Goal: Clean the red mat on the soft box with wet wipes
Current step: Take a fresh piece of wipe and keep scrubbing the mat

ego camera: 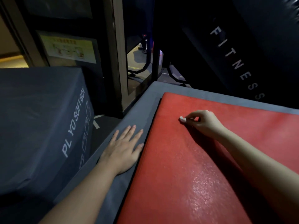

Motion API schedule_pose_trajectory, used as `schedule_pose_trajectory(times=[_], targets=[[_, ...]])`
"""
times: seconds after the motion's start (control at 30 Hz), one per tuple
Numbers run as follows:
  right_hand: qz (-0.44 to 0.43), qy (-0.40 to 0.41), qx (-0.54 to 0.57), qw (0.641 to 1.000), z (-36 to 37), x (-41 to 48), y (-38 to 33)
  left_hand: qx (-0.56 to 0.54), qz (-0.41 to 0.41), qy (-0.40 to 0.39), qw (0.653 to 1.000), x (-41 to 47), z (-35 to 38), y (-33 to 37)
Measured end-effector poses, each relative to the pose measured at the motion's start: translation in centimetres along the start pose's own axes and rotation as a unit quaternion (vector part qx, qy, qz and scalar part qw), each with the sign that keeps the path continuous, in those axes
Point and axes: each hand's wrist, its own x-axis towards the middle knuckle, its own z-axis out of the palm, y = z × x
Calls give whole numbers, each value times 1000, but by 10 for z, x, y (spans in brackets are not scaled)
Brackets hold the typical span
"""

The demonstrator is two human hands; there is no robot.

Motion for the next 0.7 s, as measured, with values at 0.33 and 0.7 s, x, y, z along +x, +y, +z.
schedule_pose_trajectory(times=[0.33,0.7], targets=[[-25,-118,43,992,-17,-118,-75,-10,-9,-6,1000,3,-3,0],[19,-75,-6,997,-11,-182,-116,46,-59,-69,995,-44,-35,12]])
